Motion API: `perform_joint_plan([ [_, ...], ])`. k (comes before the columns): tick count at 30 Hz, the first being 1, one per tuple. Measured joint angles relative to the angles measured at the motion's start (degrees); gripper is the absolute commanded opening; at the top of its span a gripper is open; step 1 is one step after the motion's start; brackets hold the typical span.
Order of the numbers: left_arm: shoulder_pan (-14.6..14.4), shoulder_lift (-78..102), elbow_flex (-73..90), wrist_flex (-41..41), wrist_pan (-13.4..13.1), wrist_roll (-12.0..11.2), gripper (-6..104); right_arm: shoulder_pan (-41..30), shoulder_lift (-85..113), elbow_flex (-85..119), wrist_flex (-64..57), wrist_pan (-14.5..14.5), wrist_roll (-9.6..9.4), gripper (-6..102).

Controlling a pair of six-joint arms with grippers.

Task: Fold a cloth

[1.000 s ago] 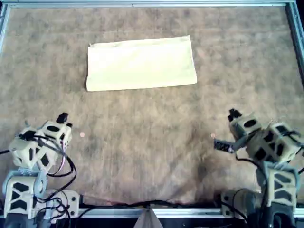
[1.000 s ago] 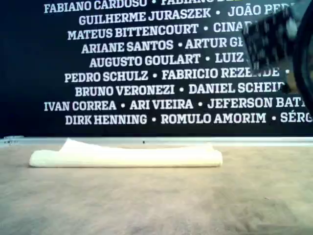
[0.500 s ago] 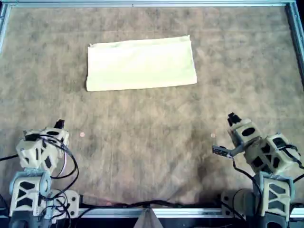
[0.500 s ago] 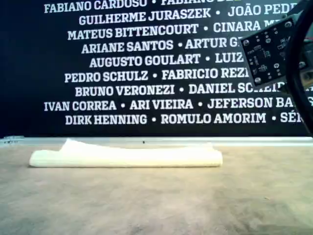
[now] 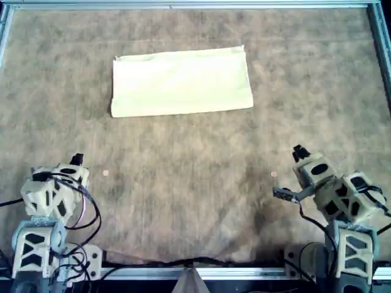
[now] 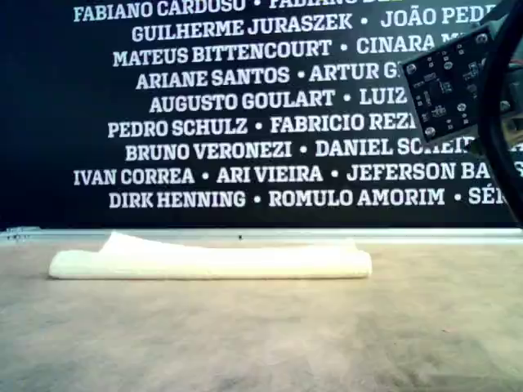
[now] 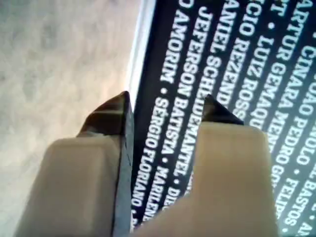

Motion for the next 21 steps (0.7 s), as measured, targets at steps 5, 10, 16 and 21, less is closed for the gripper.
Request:
perform_joint_plan([
  [5,0.0,-0.4,-1.6,0.0,0.0,0.0,97,0.0,0.0,-4.0,0.0,0.5,0.7,58],
  [10,0.0,-10.0,-10.0,0.0,0.0,-1.4,97,0.0,-4.9,-10.8,0.0,0.5,5.1,58],
  [16,0.0,-38.2,-27.7,0.0,0.0,-9.8,99,2.7,-31.8,-28.2,0.0,0.6,8.96,58],
  [21,-3.6,-59.5,-40.3,0.0,0.0,-10.8,99,7.8,-63.5,-46.0,0.0,0.6,11.07,58],
])
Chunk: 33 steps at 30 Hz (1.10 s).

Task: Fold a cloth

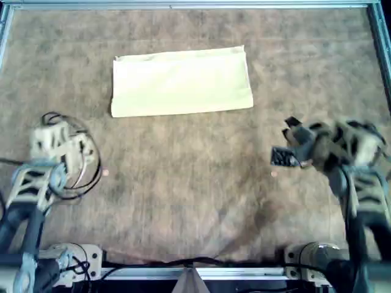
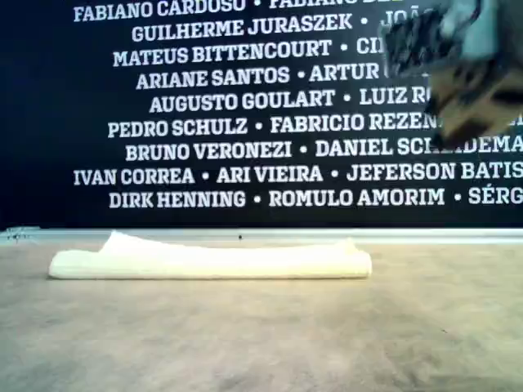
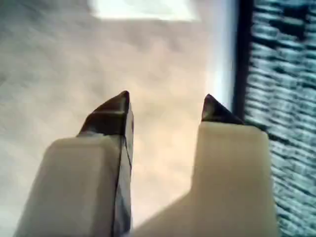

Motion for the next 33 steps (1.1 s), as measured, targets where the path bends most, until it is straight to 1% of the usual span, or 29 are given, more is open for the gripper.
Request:
perform_joint_plan([
  [3,-4.3,-7.7,-4.5,0.0,-0.2,0.0,99,2.3,-16.4,-8.2,0.0,-0.1,1.85,58],
  [5,-6.0,-12.0,-7.5,0.0,-0.4,0.1,99,3.3,-24.2,-12.1,0.0,-0.1,2.9,58],
  [6,-6.3,-14.3,-9.1,0.0,-0.4,0.1,99,3.7,-26.8,-14.0,0.0,-0.1,3.16,59],
  [9,-6.3,-20.4,-14.3,0.0,-0.7,-1.0,99,4.7,-30.4,-17.8,0.0,0.0,3.43,65],
  [12,-6.3,-26.1,-19.1,0.0,-0.6,-0.4,99,7.0,-31.9,-20.7,0.0,0.1,3.08,71],
  [15,-6.4,-29.7,-22.1,0.0,-0.6,-0.4,99,8.2,-33.1,-22.6,0.0,0.1,3.08,73],
  [19,-6.4,-31.0,-24.8,0.0,-0.6,-0.4,99,7.0,-33.1,-24.3,0.0,-0.1,3.08,73],
  [24,-6.4,-31.2,-27.7,-0.2,-0.6,-0.4,99,7.7,-33.2,-24.6,0.0,0.1,3.08,73],
  [26,-6.4,-31.7,-28.3,-0.2,-0.6,-0.4,99,8.0,-33.2,-24.7,0.0,0.2,3.43,73],
  [28,-6.4,-32.9,-29.0,-0.2,-0.6,-0.4,99,8.7,-34.0,-25.7,0.0,1.7,3.43,73],
  [29,-6.4,-33.6,-29.4,-0.2,-0.6,-0.4,99,9.2,-35.2,-26.8,0.0,3.3,3.43,73],
  [33,-6.4,-37.6,-32.5,-0.2,-0.6,-0.4,99,9.4,-39.5,-31.3,0.0,11.4,3.43,75],
])
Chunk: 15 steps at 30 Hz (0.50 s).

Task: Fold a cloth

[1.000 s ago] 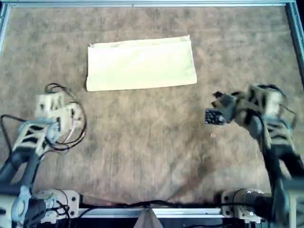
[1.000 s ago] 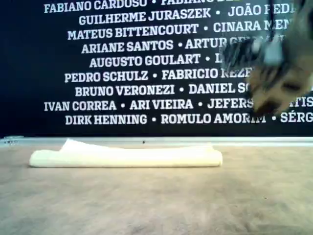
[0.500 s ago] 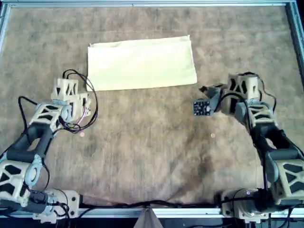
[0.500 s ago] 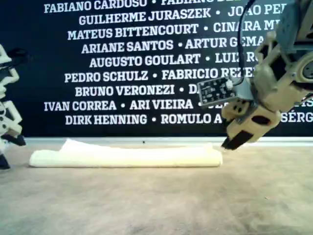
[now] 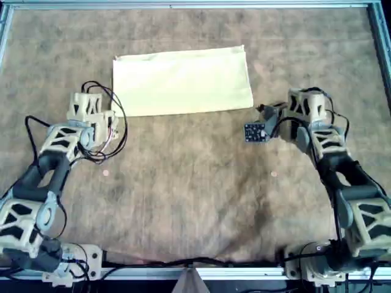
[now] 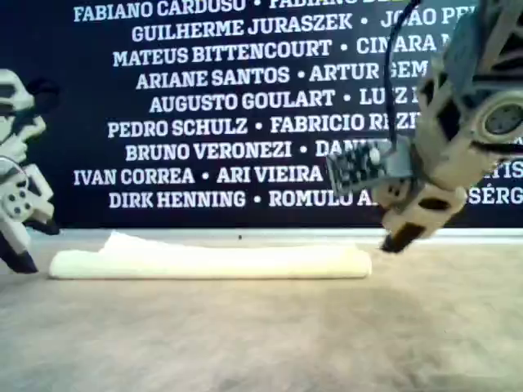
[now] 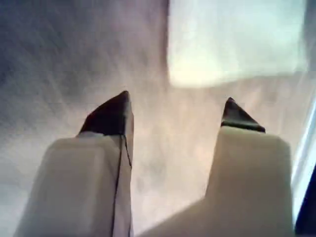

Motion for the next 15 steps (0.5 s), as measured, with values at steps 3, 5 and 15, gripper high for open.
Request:
perform_joint_plan([
  [3,0.0,-4.1,-4.4,0.0,0.0,0.0,99,1.1,-4.3,-3.7,0.0,4.1,-0.18,82],
  [5,0.0,-6.6,-7.4,0.0,0.0,0.0,99,3.7,-6.5,-5.6,0.4,5.7,-0.62,86],
  [15,0.0,-12.3,-13.9,0.0,0.0,0.0,99,8.0,-19.9,-23.7,6.2,7.3,-0.18,90],
])
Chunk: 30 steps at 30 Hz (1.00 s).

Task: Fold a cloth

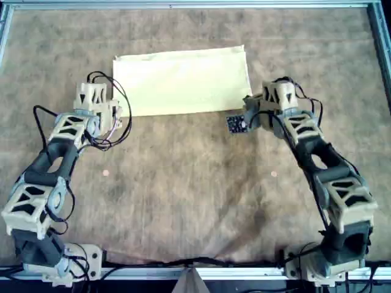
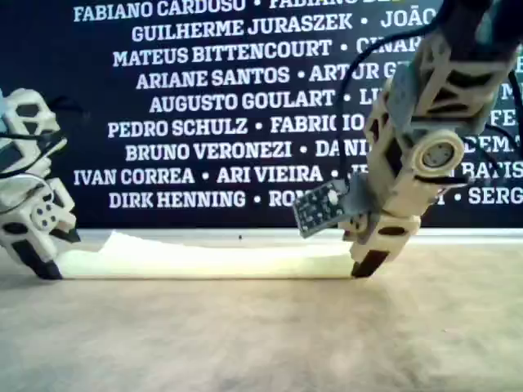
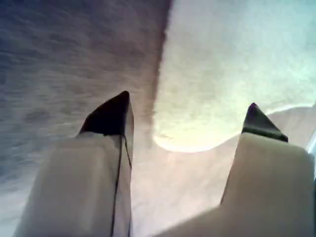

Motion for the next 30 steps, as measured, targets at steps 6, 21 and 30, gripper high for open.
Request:
perform_joint_plan([
  [6,0.0,0.0,-0.2,0.0,0.0,0.0,99,0.4,-7.1,-9.2,0.6,-0.1,0.09,89],
  [21,0.0,-9.8,-11.6,-0.1,0.0,0.0,99,0.5,-9.1,-11.7,0.6,-0.1,0.09,89],
  [30,0.0,-9.8,-12.0,-0.1,0.0,0.1,97,0.5,-9.1,-11.7,0.6,-0.1,0.09,89],
])
